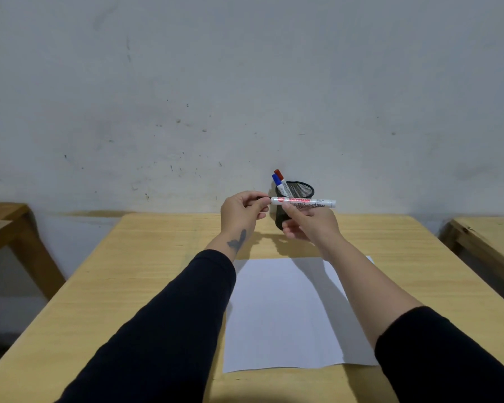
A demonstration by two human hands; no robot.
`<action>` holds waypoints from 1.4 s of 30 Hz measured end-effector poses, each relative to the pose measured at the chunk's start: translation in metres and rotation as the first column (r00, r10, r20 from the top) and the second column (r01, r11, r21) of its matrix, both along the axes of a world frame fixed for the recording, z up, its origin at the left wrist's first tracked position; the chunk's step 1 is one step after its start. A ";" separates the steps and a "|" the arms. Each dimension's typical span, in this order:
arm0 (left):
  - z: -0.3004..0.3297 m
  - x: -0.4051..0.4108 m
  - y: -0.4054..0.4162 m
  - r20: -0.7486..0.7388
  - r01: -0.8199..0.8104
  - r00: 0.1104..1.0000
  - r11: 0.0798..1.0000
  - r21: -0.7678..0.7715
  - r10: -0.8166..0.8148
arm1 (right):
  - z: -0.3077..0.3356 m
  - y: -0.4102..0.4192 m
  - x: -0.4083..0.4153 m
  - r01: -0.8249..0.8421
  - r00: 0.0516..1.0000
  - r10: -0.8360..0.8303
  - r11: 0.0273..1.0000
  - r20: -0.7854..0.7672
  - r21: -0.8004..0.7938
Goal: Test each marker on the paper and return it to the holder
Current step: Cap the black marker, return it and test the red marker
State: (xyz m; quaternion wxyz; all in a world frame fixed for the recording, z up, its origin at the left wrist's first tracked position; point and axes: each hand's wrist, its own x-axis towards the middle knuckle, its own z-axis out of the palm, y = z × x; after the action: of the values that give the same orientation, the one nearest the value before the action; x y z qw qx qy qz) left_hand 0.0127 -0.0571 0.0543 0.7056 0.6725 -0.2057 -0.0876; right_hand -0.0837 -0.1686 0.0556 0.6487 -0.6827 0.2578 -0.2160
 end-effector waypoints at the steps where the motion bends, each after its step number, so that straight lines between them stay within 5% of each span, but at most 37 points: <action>1: 0.004 0.003 -0.001 0.013 -0.018 1.000 1.000 0.012 0.018 | 0.003 0.000 0.000 0.026 0.997 -0.038 0.983 -0.064 -0.181; 2: 0.009 0.005 -0.003 0.031 -0.032 0.999 0.999 0.022 0.031 | 0.006 -0.001 0.000 0.063 0.991 -0.106 0.917 -0.087 -0.394; 4: 0.019 0.009 -0.008 0.074 -0.041 0.997 0.999 0.034 0.039 | 0.011 -0.005 0.004 0.177 0.967 -0.250 0.565 0.037 -0.806; 6: 0.027 0.009 -0.016 0.117 -0.025 0.993 0.999 0.030 0.021 | 0.015 -0.012 0.011 0.258 0.943 -0.265 0.193 0.203 -0.947; 8: 0.032 0.008 -0.024 0.151 -0.007 0.989 1.000 0.017 0.005 | 0.019 -0.023 0.019 0.309 0.933 -0.225 0.108 0.280 -0.945; 12: 0.038 0.012 -0.038 0.182 0.003 0.983 0.999 0.040 -0.010 | 0.031 -0.042 0.032 0.294 0.943 -0.230 0.247 0.239 -0.923; 16: 0.019 0.019 -0.057 0.236 -0.026 0.970 0.954 0.298 -0.048 | 0.060 -0.053 0.048 0.326 0.944 -0.235 0.563 0.231 -0.759; 18: 0.003 0.022 -0.069 0.247 -0.034 0.966 0.915 0.401 -0.072 | 0.069 -0.059 0.059 0.298 0.953 -0.236 0.641 0.188 -0.707; 25: -0.022 0.027 -0.096 0.204 -0.035 0.978 0.925 0.379 -0.046 | 0.044 -0.075 0.082 0.097 0.952 -0.276 0.682 -0.132 -0.725; 29: -0.033 0.028 -0.096 0.226 -0.017 0.972 0.940 0.341 -0.065 | 0.017 -0.074 0.094 -0.034 0.860 -0.405 0.560 -0.310 -0.828; 34: -0.028 0.026 -0.094 0.246 -0.036 0.968 0.957 0.288 -0.038 | 0.013 -0.074 0.095 0.027 0.858 -0.451 0.516 -0.245 -0.856; 37: -0.029 0.026 -0.095 0.234 -0.030 0.971 0.958 0.284 -0.039 | 0.014 -0.073 0.094 0.133 0.923 -0.369 0.576 -0.112 -0.806; 42: -0.031 0.029 -0.095 0.220 -0.029 0.975 0.956 0.292 -0.038 | 0.020 -0.064 0.099 0.070 0.979 -0.187 0.692 -0.085 -0.719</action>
State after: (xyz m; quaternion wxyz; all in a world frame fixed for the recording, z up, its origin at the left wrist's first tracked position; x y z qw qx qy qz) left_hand 0.0414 -0.1522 0.0228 0.5701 0.7748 -0.2698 -0.0428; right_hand 0.0155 -0.2326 0.0758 0.2962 -0.8747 0.2499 -0.2912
